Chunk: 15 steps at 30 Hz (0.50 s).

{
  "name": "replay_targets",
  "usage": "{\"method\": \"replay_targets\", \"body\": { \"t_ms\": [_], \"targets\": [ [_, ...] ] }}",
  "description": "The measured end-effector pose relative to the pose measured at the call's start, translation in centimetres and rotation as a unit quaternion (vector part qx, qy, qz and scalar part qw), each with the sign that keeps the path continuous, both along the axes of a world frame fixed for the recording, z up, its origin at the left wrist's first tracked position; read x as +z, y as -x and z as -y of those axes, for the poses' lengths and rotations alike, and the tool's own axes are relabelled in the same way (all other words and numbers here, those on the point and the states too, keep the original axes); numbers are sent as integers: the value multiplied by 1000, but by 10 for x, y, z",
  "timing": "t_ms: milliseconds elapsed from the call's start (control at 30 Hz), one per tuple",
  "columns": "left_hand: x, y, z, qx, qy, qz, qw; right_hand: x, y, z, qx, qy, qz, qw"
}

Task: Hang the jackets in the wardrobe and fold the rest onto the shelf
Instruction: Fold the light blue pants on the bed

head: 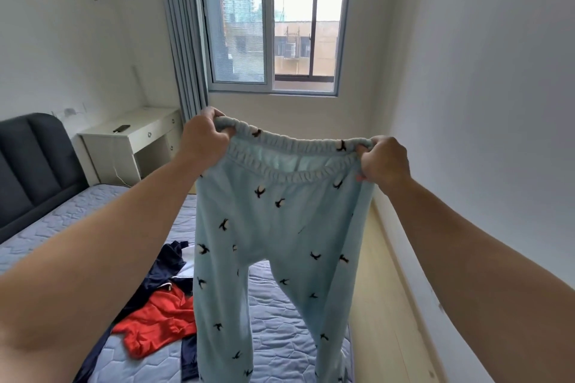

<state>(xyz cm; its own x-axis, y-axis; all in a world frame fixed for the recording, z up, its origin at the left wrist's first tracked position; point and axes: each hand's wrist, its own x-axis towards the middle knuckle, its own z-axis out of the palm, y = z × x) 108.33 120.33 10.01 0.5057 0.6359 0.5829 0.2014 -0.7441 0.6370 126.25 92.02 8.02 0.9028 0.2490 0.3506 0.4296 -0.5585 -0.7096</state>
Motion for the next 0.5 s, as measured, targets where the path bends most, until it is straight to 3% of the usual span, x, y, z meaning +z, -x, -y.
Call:
{"method": "replay_targets", "body": {
  "t_ms": [233,367,500],
  "targets": [
    [18,-5,6,-13,-53,13,998,3,5,-16,3,-56,-30,998],
    [25,-6,-2,-5,-118,-43,992,14,2,-22,40,5,-4,999],
    [23,-7,-14,13,-114,-52,992,24,-4,-26,64,90,44,993]
  ]
}}
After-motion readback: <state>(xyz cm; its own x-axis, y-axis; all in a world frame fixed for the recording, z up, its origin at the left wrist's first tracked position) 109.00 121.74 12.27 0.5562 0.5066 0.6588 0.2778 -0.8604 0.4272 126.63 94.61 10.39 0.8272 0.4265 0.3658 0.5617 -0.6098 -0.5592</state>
